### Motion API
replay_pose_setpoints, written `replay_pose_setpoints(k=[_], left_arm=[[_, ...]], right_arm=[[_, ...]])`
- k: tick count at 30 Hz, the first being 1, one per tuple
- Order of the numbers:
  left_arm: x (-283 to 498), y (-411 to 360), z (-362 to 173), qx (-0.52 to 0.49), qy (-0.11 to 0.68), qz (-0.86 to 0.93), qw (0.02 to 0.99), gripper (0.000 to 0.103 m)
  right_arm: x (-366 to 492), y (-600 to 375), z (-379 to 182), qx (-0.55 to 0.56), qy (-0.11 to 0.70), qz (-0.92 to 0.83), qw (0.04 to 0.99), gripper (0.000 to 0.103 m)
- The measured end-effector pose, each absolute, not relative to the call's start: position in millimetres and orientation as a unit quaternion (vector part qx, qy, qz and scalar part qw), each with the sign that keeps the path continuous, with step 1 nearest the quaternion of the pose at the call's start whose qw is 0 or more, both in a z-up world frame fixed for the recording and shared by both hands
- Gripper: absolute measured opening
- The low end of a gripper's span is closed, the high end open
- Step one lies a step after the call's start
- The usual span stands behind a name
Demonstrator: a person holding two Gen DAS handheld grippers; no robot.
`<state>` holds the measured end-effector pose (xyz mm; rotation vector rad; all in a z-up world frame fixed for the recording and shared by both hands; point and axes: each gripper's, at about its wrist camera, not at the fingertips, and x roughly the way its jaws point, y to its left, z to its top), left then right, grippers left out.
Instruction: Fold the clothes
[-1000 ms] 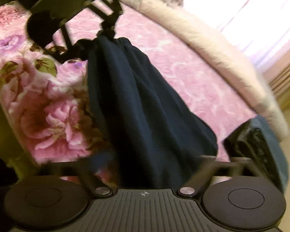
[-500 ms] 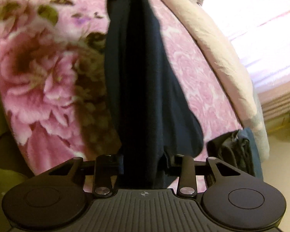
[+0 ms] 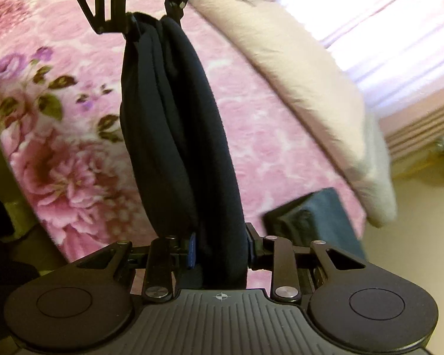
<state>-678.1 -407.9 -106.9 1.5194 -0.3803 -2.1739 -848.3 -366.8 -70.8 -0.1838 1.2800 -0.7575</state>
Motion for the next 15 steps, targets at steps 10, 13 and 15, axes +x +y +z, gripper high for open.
replay_pose_setpoints(k=[10,13,15], left_arm=[[-806.0,-528.8,-35.3,0.48,-0.244,-0.794,0.282,0.035],[-859.1,-583.7,-35.0,0.472,-0.253,-0.786,0.31,0.035],[-896.1,-618.8,-42.4,0.469,-0.272,-0.773,0.33,0.035]], right_arm=[[-950.7,-454.5,4.5,-0.167,0.555,-0.447,0.681,0.03],[-1000.4,-513.2,7.5,-0.2,0.548,-0.457,0.671,0.03],[-1033.7,-556.2,5.8,-0.22,0.544,-0.46,0.666,0.03]])
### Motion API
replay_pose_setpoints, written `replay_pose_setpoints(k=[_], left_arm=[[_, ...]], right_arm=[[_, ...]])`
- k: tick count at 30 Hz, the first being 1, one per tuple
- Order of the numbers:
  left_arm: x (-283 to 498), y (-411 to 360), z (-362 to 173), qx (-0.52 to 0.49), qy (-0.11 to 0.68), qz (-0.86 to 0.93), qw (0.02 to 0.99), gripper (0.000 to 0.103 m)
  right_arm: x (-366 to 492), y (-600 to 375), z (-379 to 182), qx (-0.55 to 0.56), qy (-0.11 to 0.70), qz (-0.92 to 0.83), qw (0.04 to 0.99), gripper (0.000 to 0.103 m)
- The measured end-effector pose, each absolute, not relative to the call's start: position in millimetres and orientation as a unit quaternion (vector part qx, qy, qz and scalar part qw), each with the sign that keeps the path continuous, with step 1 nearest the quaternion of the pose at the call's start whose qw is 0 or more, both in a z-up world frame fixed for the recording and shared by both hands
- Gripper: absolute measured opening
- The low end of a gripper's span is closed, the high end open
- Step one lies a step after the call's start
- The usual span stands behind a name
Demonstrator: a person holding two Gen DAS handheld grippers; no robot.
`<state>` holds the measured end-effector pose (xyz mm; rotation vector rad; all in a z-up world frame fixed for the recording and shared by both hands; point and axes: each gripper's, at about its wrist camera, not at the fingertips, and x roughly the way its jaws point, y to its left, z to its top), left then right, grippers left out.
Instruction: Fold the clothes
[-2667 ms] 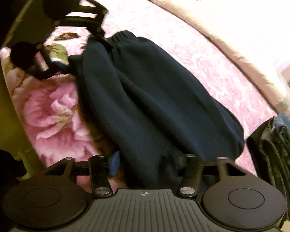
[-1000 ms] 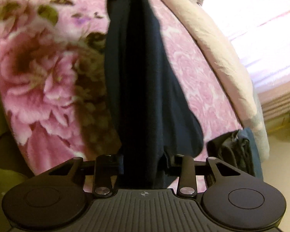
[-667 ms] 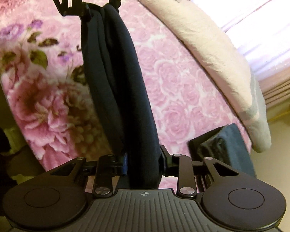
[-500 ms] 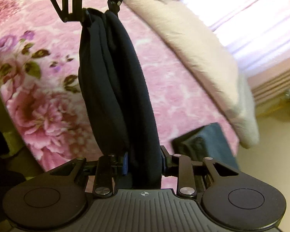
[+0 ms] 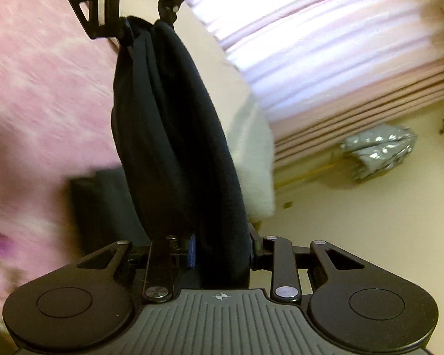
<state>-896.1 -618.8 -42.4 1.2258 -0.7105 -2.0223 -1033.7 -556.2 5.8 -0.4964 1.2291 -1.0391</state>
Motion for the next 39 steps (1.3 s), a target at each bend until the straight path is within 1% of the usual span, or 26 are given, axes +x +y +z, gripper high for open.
replay_pose_setpoints(k=[3,6,9,11,13,17,19,23,26,31,34,35,36,39], left_arm=[[-943.1,-663.4,-61.0,0.466,-0.289,-0.756,0.358,0.035],[-975.2,-688.1,-109.3,0.484,-0.28,-0.745,0.363,0.034],[-998.0,-688.7,-186.2,0.529,-0.254,-0.735,0.338,0.035],[-1007.0,-675.9,-233.0,0.562,-0.246,-0.729,0.305,0.035],[-1011.2,-659.7,-256.0,0.569,-0.262,-0.718,0.302,0.035],[-1009.1,-652.4,-256.4,0.559,-0.255,-0.72,0.322,0.035],[-1008.1,-656.8,-253.1,0.56,-0.25,-0.724,0.317,0.035],[-1006.5,-661.8,-238.7,0.553,-0.264,-0.729,0.306,0.035],[-1000.6,-650.4,-232.3,0.539,-0.264,-0.735,0.314,0.034],[-1007.8,-650.3,-253.5,0.55,-0.27,-0.728,0.308,0.036],[-1009.9,-658.0,-248.4,0.554,-0.265,-0.727,0.309,0.04],[-1010.4,-656.3,-245.5,0.555,-0.263,-0.728,0.305,0.04],[-1008.4,-655.3,-242.4,0.556,-0.261,-0.729,0.301,0.041],[-997.6,-648.1,-227.2,0.556,-0.253,-0.735,0.294,0.045]], right_arm=[[-1081.7,-620.7,-9.1,-0.246,0.536,-0.464,0.661,0.03],[-1114.1,-653.6,-45.2,-0.258,0.527,-0.459,0.667,0.03],[-1137.1,-665.1,-115.8,-0.223,0.535,-0.435,0.689,0.03],[-1142.4,-661.7,-164.2,-0.191,0.563,-0.399,0.698,0.03],[-1145.3,-651.4,-199.1,-0.161,0.583,-0.371,0.704,0.03],[-1154.4,-639.1,-197.8,-0.135,0.554,-0.398,0.719,0.03],[-1152.4,-639.9,-194.0,-0.131,0.557,-0.398,0.717,0.03],[-1150.4,-648.9,-181.3,-0.11,0.554,-0.4,0.722,0.03],[-1146.5,-643.9,-169.8,-0.106,0.536,-0.423,0.723,0.03],[-1139.9,-627.8,-198.3,-0.11,0.559,-0.409,0.713,0.03],[-1139.1,-631.6,-198.1,-0.118,0.565,-0.409,0.707,0.031],[-1139.5,-631.9,-197.0,-0.122,0.569,-0.405,0.706,0.033],[-1140.4,-629.2,-195.9,-0.124,0.573,-0.4,0.704,0.04],[-1142.3,-619.2,-188.1,-0.115,0.577,-0.398,0.704,0.04]])
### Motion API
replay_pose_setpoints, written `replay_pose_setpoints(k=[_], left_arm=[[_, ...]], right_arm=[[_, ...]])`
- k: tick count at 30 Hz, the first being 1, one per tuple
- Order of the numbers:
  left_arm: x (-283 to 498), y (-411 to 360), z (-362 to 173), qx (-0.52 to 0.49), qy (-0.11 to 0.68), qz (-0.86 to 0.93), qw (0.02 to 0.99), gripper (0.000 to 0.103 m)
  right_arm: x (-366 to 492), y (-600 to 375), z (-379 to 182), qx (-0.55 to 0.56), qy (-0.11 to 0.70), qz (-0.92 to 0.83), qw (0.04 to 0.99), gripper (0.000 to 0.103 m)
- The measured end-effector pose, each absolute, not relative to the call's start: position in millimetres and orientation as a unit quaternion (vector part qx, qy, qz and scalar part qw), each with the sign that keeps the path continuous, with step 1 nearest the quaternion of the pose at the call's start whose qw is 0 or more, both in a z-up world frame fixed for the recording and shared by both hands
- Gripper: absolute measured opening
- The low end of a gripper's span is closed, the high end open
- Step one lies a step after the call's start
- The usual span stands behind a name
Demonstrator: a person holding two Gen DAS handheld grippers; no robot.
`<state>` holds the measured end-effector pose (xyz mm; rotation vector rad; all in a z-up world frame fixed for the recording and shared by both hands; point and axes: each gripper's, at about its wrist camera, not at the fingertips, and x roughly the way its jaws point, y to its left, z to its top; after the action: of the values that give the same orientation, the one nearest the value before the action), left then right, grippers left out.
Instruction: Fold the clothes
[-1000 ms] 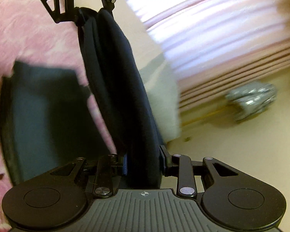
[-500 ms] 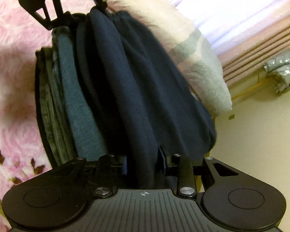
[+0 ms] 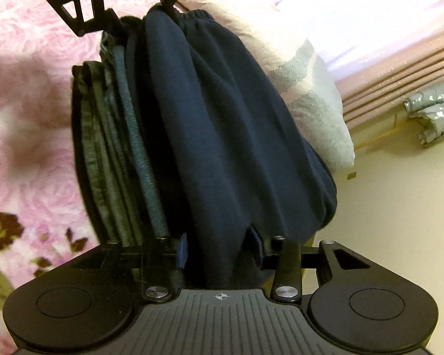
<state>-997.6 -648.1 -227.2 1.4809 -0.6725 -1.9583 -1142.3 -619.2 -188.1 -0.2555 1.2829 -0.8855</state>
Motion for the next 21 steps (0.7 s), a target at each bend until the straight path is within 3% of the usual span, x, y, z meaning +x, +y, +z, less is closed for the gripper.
replay_pose_setpoints(k=[5,12,18,21], left_arm=[[-973.5,-644.9,-183.9,0.528,-0.15,-0.771,0.323,0.046],[-973.0,-687.1,-140.1,0.468,-0.058,-0.79,0.391,0.044],[-995.0,-736.0,-186.3,0.514,0.061,-0.78,0.352,0.045],[-995.1,-735.6,-187.4,0.518,0.058,-0.779,0.348,0.044]], right_arm=[[-1154.0,-606.9,-153.5,-0.029,0.546,-0.427,0.72,0.04],[-1187.5,-648.5,-104.2,0.183,0.374,-0.521,0.745,0.04],[-1190.2,-681.3,-160.4,0.273,0.374,-0.508,0.727,0.04],[-1192.9,-675.7,-174.1,0.274,0.387,-0.493,0.729,0.04]])
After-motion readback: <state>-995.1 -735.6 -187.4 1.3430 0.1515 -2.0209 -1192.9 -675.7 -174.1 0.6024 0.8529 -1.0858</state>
